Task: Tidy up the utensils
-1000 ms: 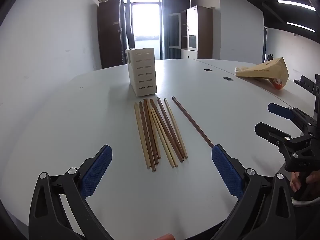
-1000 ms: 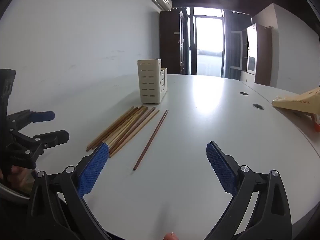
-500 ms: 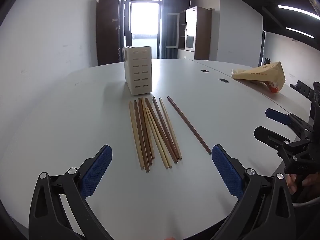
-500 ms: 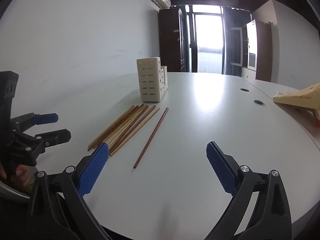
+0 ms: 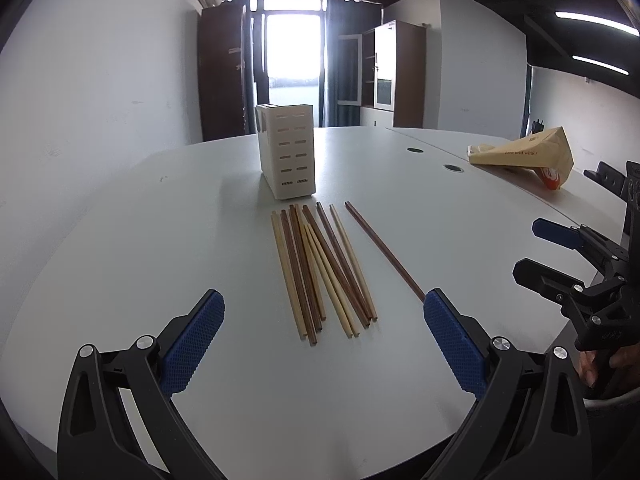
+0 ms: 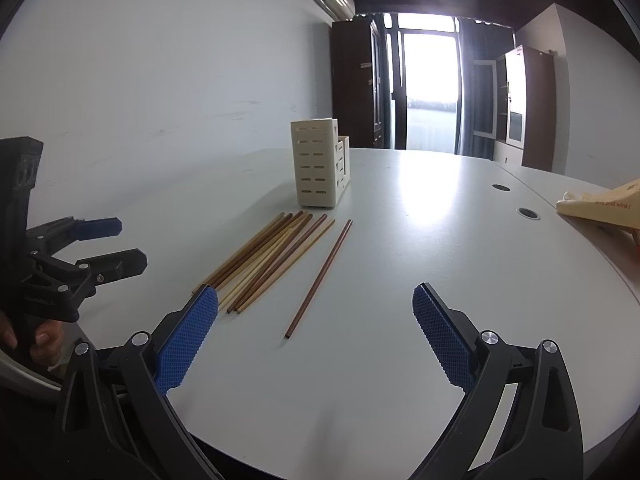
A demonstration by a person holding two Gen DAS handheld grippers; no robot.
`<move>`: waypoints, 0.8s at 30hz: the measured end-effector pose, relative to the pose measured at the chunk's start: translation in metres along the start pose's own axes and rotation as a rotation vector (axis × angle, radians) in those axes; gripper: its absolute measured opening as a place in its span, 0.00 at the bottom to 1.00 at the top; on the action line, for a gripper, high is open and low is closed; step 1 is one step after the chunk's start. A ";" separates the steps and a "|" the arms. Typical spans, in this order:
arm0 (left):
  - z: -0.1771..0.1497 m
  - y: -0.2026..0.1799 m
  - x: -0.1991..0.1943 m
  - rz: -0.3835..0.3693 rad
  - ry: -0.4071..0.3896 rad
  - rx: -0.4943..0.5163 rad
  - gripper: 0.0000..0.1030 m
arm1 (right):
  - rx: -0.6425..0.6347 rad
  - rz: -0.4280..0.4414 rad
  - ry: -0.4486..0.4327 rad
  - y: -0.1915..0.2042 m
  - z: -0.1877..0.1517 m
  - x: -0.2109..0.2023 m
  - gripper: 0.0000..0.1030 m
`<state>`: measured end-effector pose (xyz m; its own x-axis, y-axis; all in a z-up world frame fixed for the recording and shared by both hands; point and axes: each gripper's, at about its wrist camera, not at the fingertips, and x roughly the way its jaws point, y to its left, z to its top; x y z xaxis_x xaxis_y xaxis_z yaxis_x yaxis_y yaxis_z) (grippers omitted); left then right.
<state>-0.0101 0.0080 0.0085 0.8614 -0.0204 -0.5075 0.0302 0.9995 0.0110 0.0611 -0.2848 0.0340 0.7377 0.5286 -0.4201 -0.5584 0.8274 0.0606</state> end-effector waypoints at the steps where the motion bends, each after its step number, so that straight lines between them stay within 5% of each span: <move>1: 0.000 0.000 -0.001 0.004 -0.002 0.001 0.95 | -0.001 -0.001 -0.001 0.000 0.000 0.000 0.96; 24: -0.001 -0.006 -0.003 -0.002 0.006 0.030 0.95 | 0.005 0.010 0.002 0.002 0.001 -0.005 0.96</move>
<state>-0.0130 0.0018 0.0089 0.8582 -0.0218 -0.5128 0.0468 0.9983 0.0359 0.0570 -0.2851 0.0373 0.7312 0.5362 -0.4217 -0.5637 0.8231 0.0693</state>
